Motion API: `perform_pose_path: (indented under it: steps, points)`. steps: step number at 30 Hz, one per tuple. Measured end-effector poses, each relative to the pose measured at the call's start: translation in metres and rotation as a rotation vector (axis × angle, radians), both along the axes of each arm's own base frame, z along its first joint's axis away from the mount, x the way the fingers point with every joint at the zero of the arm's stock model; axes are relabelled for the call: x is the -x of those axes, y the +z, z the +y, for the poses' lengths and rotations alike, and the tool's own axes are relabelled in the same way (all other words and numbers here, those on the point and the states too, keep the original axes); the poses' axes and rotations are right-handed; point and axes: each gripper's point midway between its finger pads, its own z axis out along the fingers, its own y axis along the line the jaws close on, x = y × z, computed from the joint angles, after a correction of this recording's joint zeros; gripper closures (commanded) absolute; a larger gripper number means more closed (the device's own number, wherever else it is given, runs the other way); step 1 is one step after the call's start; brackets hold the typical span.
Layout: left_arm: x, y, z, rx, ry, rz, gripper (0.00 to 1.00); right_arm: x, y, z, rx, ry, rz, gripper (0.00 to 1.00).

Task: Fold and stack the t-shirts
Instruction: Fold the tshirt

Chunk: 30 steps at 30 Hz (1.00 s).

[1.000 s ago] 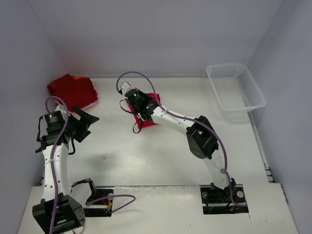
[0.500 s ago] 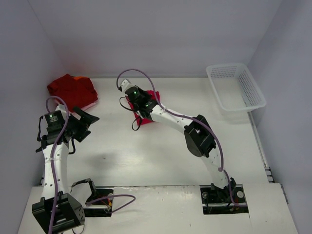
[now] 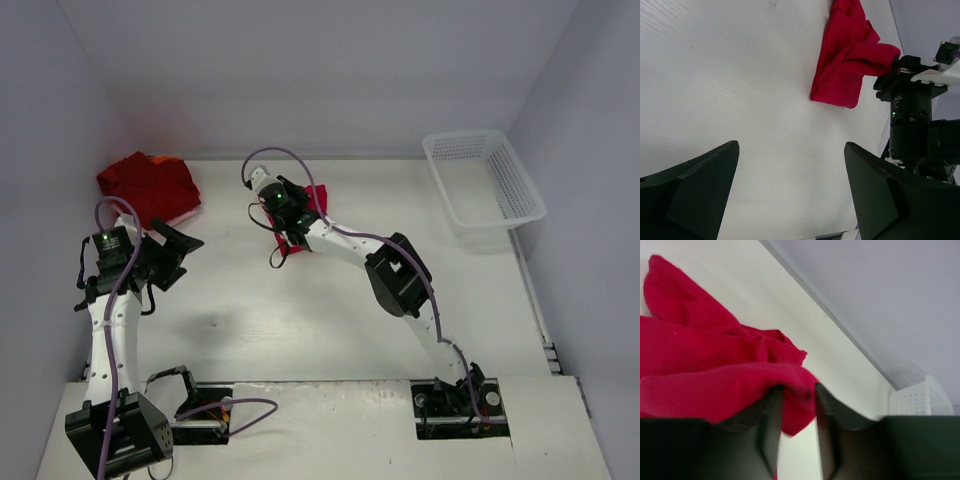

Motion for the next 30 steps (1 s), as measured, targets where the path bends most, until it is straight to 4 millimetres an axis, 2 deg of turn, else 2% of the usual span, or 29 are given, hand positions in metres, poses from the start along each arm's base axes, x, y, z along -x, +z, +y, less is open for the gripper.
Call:
perform_pose_path:
  steps: [1,3,4,9,14,19,21,24,30]
  points:
    - [0.0,0.0,0.0,0.0,0.0,0.0,0.19,-0.002,-0.002,0.001,-0.003,0.001,-0.01,0.46]
    - [-0.001,0.0,0.0,0.0,0.0,0.0,0.19,-0.006,-0.005,0.001,-0.015,-0.005,-0.029,0.17]
    - [-0.001,-0.001,0.0,0.0,0.0,0.0,0.19,-0.008,-0.005,0.0,-0.02,-0.006,-0.042,0.0]
    - [-0.002,-0.002,0.0,0.001,0.0,0.0,0.19,-0.013,-0.008,-0.002,-0.036,-0.013,-0.111,0.0]
    - [-0.001,-0.006,0.0,0.003,0.0,0.006,0.19,-0.011,-0.017,-0.007,-0.034,-0.023,-0.131,0.0]
    - [-0.001,-0.004,0.0,0.001,0.0,-0.002,0.19,0.008,-0.046,-0.02,0.002,-0.027,-0.07,0.0]
    - [0.0,-0.003,0.0,0.0,-0.001,-0.006,0.19,0.016,-0.047,-0.024,0.002,-0.027,-0.053,0.0]
    - [0.0,-0.001,-0.001,-0.001,-0.002,-0.015,0.19,0.023,-0.031,-0.024,-0.016,-0.027,-0.05,0.0]
    - [0.003,0.007,-0.003,-0.005,-0.005,-0.044,0.19,0.036,0.028,-0.015,-0.094,-0.012,-0.101,0.0]
